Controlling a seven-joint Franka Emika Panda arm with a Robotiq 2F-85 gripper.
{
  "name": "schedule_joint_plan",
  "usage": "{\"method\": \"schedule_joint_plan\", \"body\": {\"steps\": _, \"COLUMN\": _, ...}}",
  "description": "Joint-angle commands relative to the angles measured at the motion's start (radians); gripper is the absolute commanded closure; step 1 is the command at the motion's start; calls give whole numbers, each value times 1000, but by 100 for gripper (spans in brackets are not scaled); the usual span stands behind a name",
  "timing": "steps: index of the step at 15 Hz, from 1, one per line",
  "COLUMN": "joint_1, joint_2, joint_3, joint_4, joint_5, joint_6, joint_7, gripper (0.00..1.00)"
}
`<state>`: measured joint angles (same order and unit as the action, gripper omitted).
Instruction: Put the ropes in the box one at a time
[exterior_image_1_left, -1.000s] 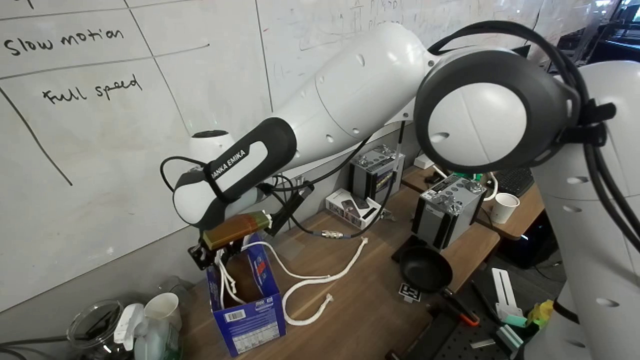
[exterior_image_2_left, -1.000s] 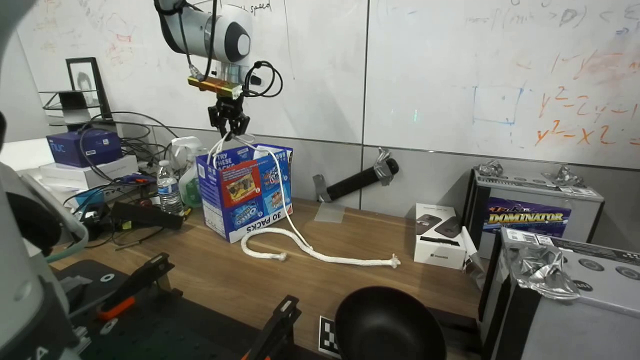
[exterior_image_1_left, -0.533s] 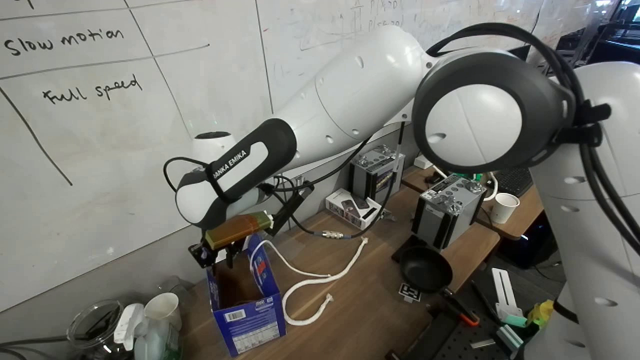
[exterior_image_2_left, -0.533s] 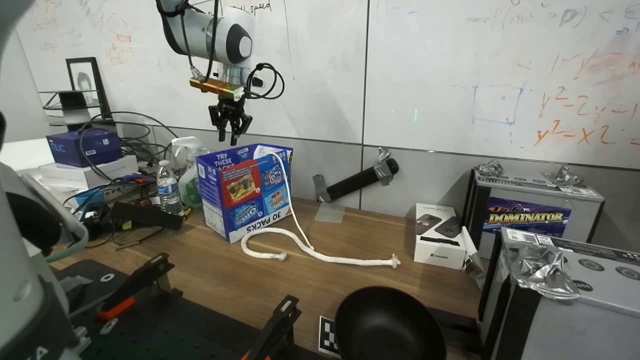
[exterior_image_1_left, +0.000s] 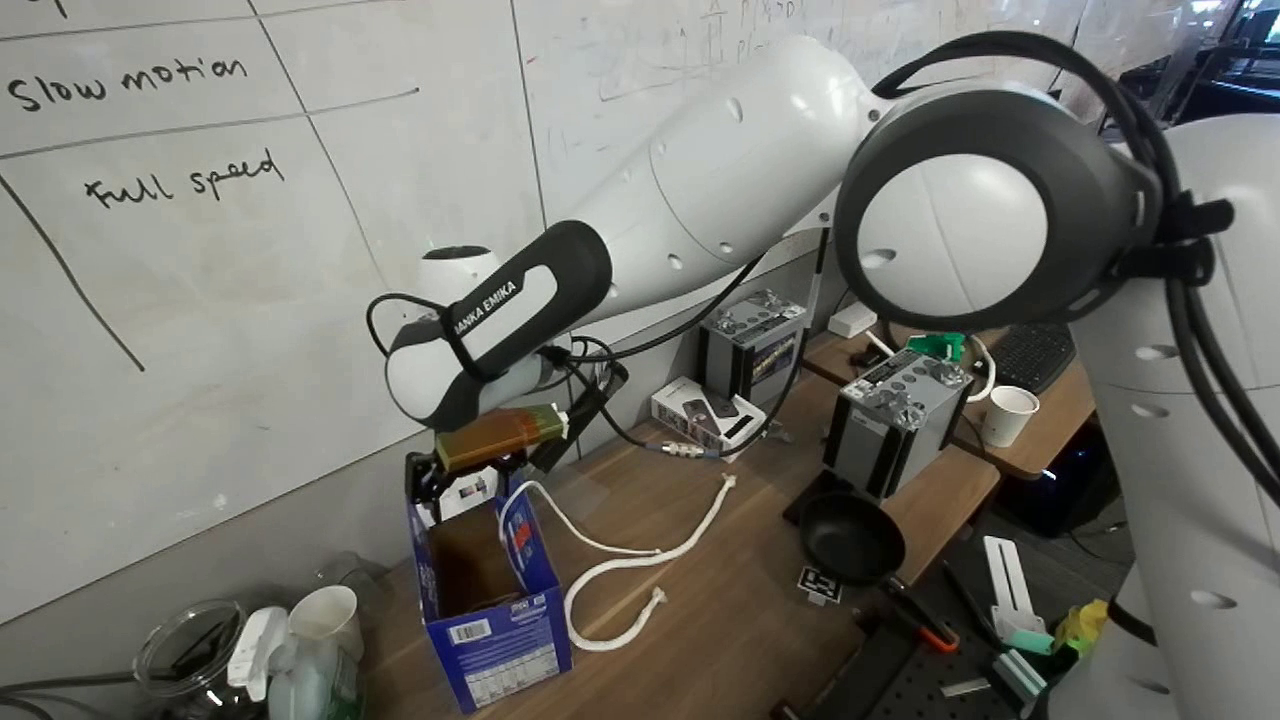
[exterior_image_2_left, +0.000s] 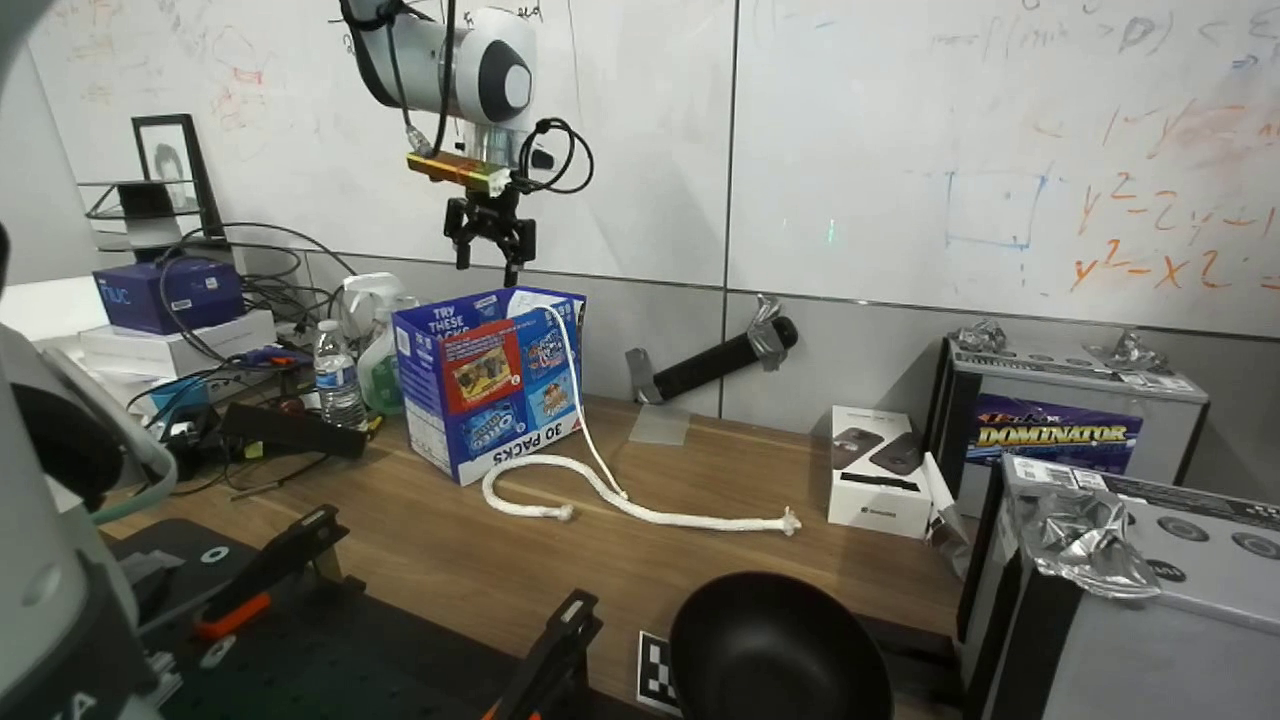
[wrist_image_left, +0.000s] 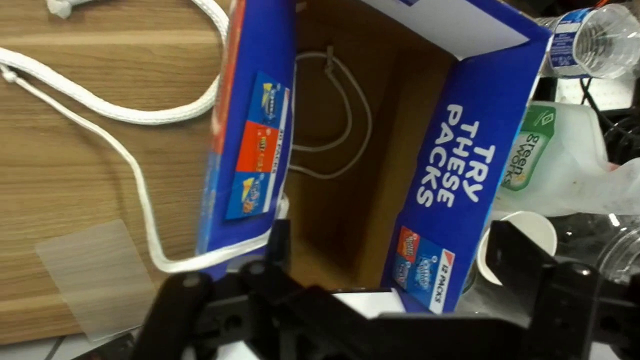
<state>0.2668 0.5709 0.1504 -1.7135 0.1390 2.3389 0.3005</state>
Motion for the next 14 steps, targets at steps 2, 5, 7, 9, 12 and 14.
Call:
{"method": "schedule_joint_plan", "body": {"steps": 2, "joint_1": -10, "joint_2": -104, "joint_3": -54, "joint_4": -127, "joint_5": 18, "joint_6": 12, "joint_7": 122, "gripper": 0}}
{"method": "schedule_joint_plan", "body": {"steps": 5, "joint_1": -15, "joint_2": -160, "joint_3": -88, "joint_4": -213, "joint_5": 15, "joint_6": 28, "joint_7": 210, "gripper": 0}}
{"method": "schedule_joint_plan", "body": {"steps": 7, "joint_1": -15, "joint_2": -192, "joint_3": -106, "joint_4": -261, "joint_5": 16, "joint_6": 32, "joint_7": 283, "gripper": 0}}
{"method": "schedule_joint_plan", "body": {"steps": 9, "joint_1": -14, "joint_2": -220, "joint_3": -119, "joint_4": -306, "joint_5": 16, "joint_6": 31, "joint_7": 356, "gripper": 0}}
{"method": "schedule_joint_plan", "body": {"steps": 12, "joint_1": -24, "joint_2": -249, "joint_3": -125, "joint_4": -367, "joint_5": 25, "joint_6": 39, "joint_7": 462, "gripper": 0}}
{"method": "schedule_joint_plan", "body": {"steps": 14, "joint_1": -30, "joint_2": -254, "joint_3": -127, "joint_4": -400, "joint_5": 32, "joint_6": 52, "joint_7": 537, "gripper": 0}}
